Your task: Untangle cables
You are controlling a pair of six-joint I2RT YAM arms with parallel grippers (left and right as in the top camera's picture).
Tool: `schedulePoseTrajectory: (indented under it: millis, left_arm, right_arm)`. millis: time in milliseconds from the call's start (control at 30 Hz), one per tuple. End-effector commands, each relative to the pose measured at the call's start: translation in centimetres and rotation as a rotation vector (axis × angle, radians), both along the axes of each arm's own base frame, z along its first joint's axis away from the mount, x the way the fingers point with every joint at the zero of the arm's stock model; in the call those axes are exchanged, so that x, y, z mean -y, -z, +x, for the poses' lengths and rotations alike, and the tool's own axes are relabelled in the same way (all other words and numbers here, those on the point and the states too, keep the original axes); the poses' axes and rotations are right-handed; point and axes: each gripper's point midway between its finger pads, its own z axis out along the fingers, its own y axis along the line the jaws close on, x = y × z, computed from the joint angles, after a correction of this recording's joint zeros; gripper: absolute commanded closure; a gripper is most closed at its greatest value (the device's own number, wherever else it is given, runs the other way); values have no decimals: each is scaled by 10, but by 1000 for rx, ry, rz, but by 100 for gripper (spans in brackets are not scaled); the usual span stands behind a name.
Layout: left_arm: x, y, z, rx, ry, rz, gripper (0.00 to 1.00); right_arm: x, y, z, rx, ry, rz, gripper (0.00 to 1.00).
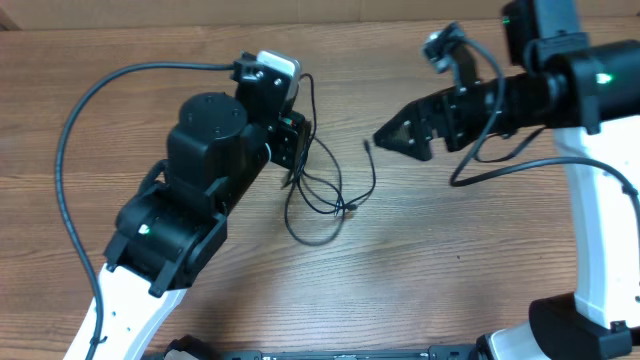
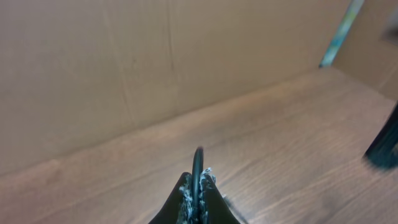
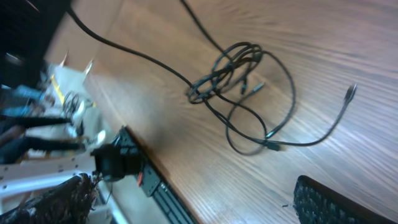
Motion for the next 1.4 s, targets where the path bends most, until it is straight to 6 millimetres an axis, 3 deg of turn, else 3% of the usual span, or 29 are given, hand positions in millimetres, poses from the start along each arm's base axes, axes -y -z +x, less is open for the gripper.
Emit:
schedulePoseTrajectory:
  millis: [0,233,533,700,900,967,1200,1367]
  left_arm:
    - [-10,-34,-6,62,-36,-60,96]
    - [-18,-58,-9,106,-65,-77,96]
    - [-37,-130,-23,272,-116,-144,96]
    - [-43,-155,-34,324,-116,-173,96]
    - [-39,-157,-37,322,-88,-177,96]
    - [-39,-157,-36,320,-88,-176,96]
    - [-39,-158,-36,324,-88,-178,96]
    - [-39,-158,-37,325,-88,-178,96]
  right_arm:
    - [-17,4,-6,7,-60,-11,0]
    - [-31,15,-2,18,-96,-50,0]
    - [-29,36,13,-10,-78,-109,0]
    - [-45,33,15,-69,-87,-12,0]
    - [-66,9,26,-181,14,158,0]
    - [-69,7,31,-227,73,170,7]
    - [-75,30,42,-376,395,42,11]
    - [-104,32,33,-377,413,31,15]
